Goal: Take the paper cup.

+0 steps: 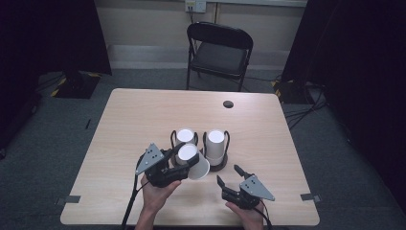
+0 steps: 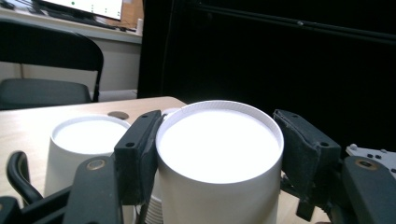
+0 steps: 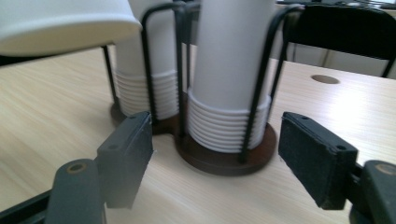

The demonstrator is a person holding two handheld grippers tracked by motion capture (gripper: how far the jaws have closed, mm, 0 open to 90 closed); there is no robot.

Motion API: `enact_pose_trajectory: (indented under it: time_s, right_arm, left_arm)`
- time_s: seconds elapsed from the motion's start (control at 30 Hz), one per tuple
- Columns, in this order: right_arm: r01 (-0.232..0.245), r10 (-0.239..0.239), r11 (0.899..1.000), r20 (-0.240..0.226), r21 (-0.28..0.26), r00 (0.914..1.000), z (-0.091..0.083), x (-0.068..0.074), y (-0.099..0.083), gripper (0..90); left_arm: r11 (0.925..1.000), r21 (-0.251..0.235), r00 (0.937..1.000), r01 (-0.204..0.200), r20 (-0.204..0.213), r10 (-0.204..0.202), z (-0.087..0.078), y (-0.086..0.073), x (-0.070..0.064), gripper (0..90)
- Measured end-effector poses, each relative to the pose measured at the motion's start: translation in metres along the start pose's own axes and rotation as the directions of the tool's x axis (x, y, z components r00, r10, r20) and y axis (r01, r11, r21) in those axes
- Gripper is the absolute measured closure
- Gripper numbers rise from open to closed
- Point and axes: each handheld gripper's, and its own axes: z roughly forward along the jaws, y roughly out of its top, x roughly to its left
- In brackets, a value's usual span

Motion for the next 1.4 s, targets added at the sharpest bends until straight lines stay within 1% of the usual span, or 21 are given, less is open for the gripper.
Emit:
enact_pose_trajectory:
  time_s: [0.07,0.1,0.23,0.3,0.37,0.4,0.43,0.6,0.7,0.77,0.83,0.87,0.9,1.0,1.07,1.1,1.13,1.17,1.27,1.3,1.4]
  right_arm:
    - [0.003,-0.003,1.000,-0.012,-0.003,0.9999,0.001,0.004,0.000,25.5]
    - [0.010,-0.010,1.000,-0.031,-0.012,0.9995,0.003,0.009,0.001,25.9]
    - [0.023,-0.024,0.999,-0.054,-0.024,0.9983,0.005,0.014,0.001,32.3]
    - [0.031,-0.033,0.999,-0.073,-0.029,0.9968,0.006,0.017,0.002,35.8]
    - [0.041,-0.044,0.999,-0.085,-0.035,0.9954,0.007,0.019,0.002,37.9]
    - [0.049,-0.052,0.998,-0.087,-0.039,0.9948,0.007,0.020,0.002,38.9]
    - [0.049,-0.053,0.998,-0.088,-0.042,0.9947,0.008,0.021,0.001,40.2]
    - [0.065,-0.071,0.996,-0.107,-0.061,0.9917,0.008,0.025,0.001,46.0]
    - [0.078,-0.086,0.994,-0.112,-0.078,0.9900,0.009,0.027,0.001,49.5]
    - [0.087,-0.096,0.992,-0.109,-0.091,0.9893,0.009,0.029,0.002,51.5]
    - [0.099,-0.111,0.989,-0.114,-0.106,0.9873,0.009,0.029,0.003,53.9]
    - [0.104,-0.119,0.987,-0.118,-0.124,0.9859,0.009,0.030,0.003,55.7]
    - [0.104,-0.119,0.987,-0.118,-0.124,0.9859,0.009,0.030,0.003,55.7]
    - [0.126,-0.143,0.981,-0.109,-0.149,0.9837,0.010,0.031,0.003,57.0]
    - [0.139,-0.159,0.976,-0.113,-0.168,0.9808,0.011,0.031,0.003,58.2]
    - [0.145,-0.166,0.974,-0.110,-0.174,0.9800,0.012,0.032,0.003,59.1]
    - [0.151,-0.173,0.972,-0.112,-0.181,0.9785,0.013,0.032,0.003,59.8]
    - [0.153,-0.176,0.970,-0.114,-0.187,0.9777,0.013,0.032,0.003,60.2]
    - [0.172,-0.198,0.963,-0.111,-0.209,0.9738,0.016,0.033,0.004,62.4]
    - [0.184,-0.211,0.959,-0.108,-0.214,0.9716,0.017,0.033,0.005,63.4]
    - [0.188,-0.216,0.956,-0.106,-0.223,0.9707,0.019,0.033,0.006,64.2]
  left_arm:
    - [0.9999,0.005,0.9999,0.012,-0.002,-0.012,0.001,-0.004,0.002,35.0]
    - [0.9998,0.013,0.9998,0.017,-0.005,-0.017,0.001,-0.005,0.003,35.0]
    - [0.9976,0.021,0.9978,0.066,0.009,-0.066,0.004,-0.011,0.006,35.0]
    - [0.9968,0.025,0.9971,0.075,0.012,-0.076,0.004,-0.013,0.007,35.0]
    - [0.9942,0.026,0.9942,0.104,0.025,-0.105,0.005,-0.015,0.009,35.0]
    - [0.9938,0.028,0.9938,0.108,0.025,-0.108,0.004,-0.016,0.010,35.0]
    - [0.9920,0.031,0.9919,0.122,0.030,-0.123,0.005,-0.017,0.011,35.0]
    - [0.9852,0.048,0.9852,0.164,0.041,-0.166,0.005,-0.022,0.015,35.0]
    - [0.9777,0.059,0.9774,0.202,0.052,-0.205,0.005,-0.025,0.017,35.0]
    - [0.9742,0.063,0.9742,0.217,0.049,-0.220,0.005,-0.026,0.018,34.9]
    - [0.9659,0.069,0.9657,0.250,0.055,-0.254,0.005,-0.027,0.020,34.9]
    - [0.9622,0.069,0.9618,0.264,0.057,-0.268,0.005,-0.027,0.020,35.0]
    - [0.9601,0.069,0.9594,0.271,0.062,-0.275,0.006,-0.028,0.021,35.0]
    - [0.9548,0.075,0.9530,0.288,0.077,-0.293,0.006,-0.028,0.021,34.9]
    - [0.9523,0.079,0.9502,0.295,0.081,-0.301,0.006,-0.028,0.021,34.9]
    - [0.9482,0.080,0.9455,0.307,0.087,-0.314,0.007,-0.028,0.020,34.9]
    - [0.9470,0.086,0.9438,0.310,0.093,-0.317,0.007,-0.028,0.020,34.9]
    - [0.9417,0.089,0.9380,0.325,0.098,-0.332,0.008,-0.028,0.019,34.9]
    - [0.9394,0.105,0.9339,0.326,0.118,-0.338,0.011,-0.030,0.018,34.9]
    - [0.9363,0.108,0.9304,0.334,0.121,-0.346,0.012,-0.030,0.017,34.8]
    - [0.9340,0.120,0.9260,0.337,0.138,-0.351,0.014,-0.030,0.013,34.8]
